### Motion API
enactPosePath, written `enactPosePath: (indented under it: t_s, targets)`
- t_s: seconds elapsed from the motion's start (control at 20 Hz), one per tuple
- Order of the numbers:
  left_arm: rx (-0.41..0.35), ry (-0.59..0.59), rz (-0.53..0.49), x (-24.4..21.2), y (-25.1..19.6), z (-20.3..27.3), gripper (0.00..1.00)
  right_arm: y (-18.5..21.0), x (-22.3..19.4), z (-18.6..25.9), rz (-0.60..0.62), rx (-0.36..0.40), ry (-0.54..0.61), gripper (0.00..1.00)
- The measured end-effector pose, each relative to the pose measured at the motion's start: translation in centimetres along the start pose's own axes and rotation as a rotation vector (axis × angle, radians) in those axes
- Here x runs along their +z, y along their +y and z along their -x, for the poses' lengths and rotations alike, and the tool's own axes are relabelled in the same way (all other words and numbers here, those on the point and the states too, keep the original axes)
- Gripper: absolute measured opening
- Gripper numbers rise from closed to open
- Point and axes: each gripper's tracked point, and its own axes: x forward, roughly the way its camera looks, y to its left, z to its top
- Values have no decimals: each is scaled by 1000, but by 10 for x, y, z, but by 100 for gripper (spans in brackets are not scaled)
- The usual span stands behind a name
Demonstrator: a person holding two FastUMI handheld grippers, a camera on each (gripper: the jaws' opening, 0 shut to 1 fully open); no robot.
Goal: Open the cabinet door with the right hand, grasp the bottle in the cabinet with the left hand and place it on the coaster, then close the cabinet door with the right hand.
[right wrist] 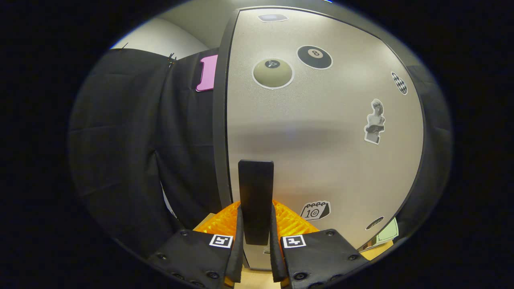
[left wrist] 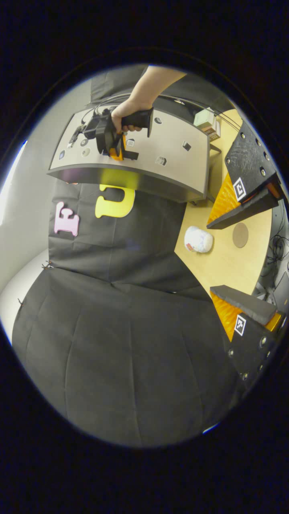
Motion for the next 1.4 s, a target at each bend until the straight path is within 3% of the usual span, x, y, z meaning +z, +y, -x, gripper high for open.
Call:
enactPosePath:
  t_s: [0.05,0.25,0.45,0.5,0.6,0.7,0.9,1.05,1.3,1.4]
  targets:
    - [-1,-6,-5,2,0,-1,85,0,-1,2,8,6,-4,31]
    - [-11,-8,-23,3,-3,-4,87,2,-1,0,-28,60,-26,12]
    - [-49,-22,-19,12,-14,-16,87,2,-3,11,13,83,-21,10]
    - [-58,-21,-29,13,-17,-20,85,2,-3,16,16,92,-20,14]
    - [-68,-37,-73,19,-24,-28,84,3,-4,22,28,114,-19,10]
    - [-70,-56,-107,25,-33,-29,85,2,-5,27,43,144,-27,12]
    - [-74,-49,-53,26,-62,-29,85,3,-7,49,60,223,-48,10]
    - [-80,-52,-19,30,-93,-15,87,1,-8,59,62,285,-55,12]
    - [-76,-75,-115,33,-130,17,84,-9,-12,70,46,352,-73,10]
    - [-78,-56,-108,22,-142,30,85,-13,-13,71,31,375,-75,10]
